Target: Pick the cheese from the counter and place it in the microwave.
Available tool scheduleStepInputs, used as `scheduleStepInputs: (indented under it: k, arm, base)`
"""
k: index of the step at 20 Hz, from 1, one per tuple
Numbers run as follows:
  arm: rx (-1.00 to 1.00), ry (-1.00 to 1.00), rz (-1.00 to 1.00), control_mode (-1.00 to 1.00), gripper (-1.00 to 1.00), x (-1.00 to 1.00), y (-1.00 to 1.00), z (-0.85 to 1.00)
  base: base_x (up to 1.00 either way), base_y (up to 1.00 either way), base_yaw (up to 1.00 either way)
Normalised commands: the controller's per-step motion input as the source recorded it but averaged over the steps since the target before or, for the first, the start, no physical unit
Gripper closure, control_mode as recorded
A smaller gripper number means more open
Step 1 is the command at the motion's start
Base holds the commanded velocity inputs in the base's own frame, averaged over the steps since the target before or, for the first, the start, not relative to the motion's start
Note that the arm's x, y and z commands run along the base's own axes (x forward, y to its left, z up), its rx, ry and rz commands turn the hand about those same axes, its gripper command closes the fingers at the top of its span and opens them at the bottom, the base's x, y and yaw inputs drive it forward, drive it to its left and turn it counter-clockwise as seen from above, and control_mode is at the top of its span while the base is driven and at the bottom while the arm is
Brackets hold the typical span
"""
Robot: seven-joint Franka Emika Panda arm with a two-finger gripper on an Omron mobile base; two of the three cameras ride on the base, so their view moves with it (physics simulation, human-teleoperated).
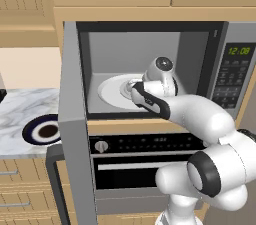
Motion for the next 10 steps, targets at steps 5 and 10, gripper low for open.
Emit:
scheduleStepInputs:
  k: [5, 10]
  arm:
    - [0.02, -0.05, 0.0, -1.0, -1.0, -0.26, -0.04, 0.37]
    - [0.01, -0.06, 0.0, -1.0, -1.0, -0.71, 0.0, 0.33]
  base:
    - [0.0, 0.0, 0.0]
    - [0.0, 0.0, 0.0]
